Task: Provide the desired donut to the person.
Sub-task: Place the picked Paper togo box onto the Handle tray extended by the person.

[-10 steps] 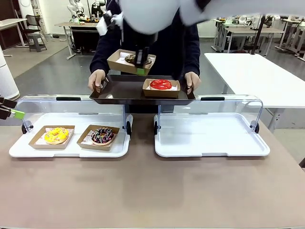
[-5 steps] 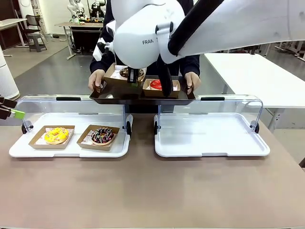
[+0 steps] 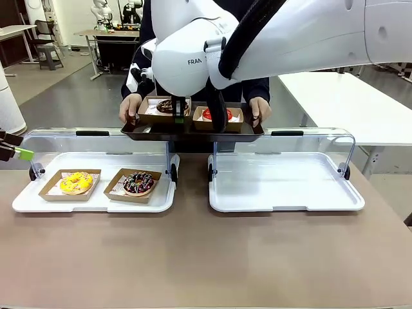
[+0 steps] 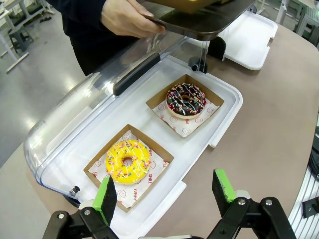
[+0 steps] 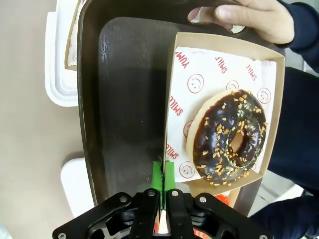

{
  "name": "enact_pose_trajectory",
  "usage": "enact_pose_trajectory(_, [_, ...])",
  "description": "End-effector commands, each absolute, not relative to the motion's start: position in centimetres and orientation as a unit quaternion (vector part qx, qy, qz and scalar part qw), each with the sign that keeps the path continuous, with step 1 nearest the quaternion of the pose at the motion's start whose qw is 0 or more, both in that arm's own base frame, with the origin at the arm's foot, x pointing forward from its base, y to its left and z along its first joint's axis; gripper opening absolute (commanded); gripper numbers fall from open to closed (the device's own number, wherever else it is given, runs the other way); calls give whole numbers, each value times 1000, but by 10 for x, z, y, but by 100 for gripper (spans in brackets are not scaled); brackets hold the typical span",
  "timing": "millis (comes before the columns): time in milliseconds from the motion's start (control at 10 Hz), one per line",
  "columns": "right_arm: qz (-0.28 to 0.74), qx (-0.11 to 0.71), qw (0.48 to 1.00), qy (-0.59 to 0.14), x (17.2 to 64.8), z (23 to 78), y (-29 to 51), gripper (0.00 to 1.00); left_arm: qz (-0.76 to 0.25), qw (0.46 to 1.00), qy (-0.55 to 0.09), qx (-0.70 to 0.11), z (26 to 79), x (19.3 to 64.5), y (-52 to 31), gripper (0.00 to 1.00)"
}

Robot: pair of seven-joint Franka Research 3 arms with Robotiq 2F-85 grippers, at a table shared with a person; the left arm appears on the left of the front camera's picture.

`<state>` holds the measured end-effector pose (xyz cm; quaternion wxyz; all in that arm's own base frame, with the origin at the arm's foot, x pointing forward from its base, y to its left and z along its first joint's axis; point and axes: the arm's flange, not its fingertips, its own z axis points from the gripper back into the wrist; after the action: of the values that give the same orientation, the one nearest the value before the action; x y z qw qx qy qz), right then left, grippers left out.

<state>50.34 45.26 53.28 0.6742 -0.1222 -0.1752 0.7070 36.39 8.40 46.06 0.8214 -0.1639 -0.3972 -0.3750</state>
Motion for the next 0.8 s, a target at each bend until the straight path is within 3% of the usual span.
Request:
enact_pose_trajectory(0, [713,-102,672,-173,509,533,450,1,-381,815,-403,-167,457,365,87,100])
enact_pose_trajectory(300, [718,-82,672,-162,517,526,450,1,-381,815,-403,-167,457,365,87,100])
enact_pose_trajectory(400, [720,-81,669,-165,517,525,450,59,-381,815,-403,-167,457,365,87,100])
enact_pose_trajectory(500, [718,-78,671,-168,517,527,450,61,-381,815,-403,-167,457,365,87,100])
enact_pose_trajectory(600, [716,-74,673,-171,515,534,448,100,-381,815,-403,-167,457,365,87,100])
enact_pose_trajectory(700, [720,-73,672,-161,514,538,446,100,-381,815,-403,-167,457,365,87,100])
